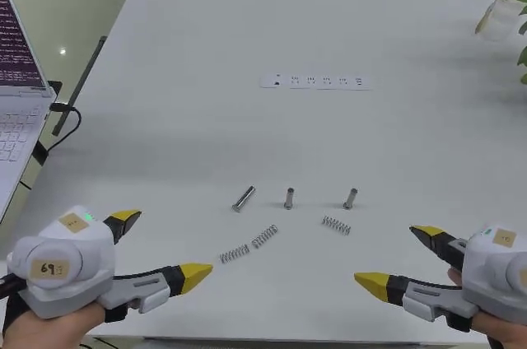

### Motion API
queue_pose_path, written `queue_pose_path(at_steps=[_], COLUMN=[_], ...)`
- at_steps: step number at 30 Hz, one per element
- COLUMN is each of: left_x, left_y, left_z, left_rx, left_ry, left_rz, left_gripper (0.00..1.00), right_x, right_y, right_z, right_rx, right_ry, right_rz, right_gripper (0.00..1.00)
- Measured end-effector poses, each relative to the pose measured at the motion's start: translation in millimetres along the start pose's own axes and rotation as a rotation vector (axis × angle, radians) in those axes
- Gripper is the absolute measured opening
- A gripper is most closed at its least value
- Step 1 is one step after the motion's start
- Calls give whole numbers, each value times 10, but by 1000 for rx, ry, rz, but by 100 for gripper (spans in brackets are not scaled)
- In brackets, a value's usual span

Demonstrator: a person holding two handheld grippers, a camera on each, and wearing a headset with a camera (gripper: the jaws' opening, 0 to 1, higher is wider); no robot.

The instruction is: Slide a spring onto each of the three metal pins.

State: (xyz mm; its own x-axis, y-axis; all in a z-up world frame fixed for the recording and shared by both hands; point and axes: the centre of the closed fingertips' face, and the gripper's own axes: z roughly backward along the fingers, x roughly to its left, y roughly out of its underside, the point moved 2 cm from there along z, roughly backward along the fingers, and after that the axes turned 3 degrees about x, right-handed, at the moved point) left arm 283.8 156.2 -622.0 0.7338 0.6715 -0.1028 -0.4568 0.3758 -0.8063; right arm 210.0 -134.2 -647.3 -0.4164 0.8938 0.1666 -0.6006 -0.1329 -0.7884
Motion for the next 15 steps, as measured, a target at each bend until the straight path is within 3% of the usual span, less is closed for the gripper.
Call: queue_pose_path(at_steps=[15], left_x=[-7], left_y=[-12], left_z=[-1], left_rx=[1], left_ry=[0], left_rz=[-3], left_gripper=[81], right_x=[4], right_y=[-11], right_z=[-7], right_rx=[-3], right_ry=[-5], right_rz=[0], right_gripper=[78])
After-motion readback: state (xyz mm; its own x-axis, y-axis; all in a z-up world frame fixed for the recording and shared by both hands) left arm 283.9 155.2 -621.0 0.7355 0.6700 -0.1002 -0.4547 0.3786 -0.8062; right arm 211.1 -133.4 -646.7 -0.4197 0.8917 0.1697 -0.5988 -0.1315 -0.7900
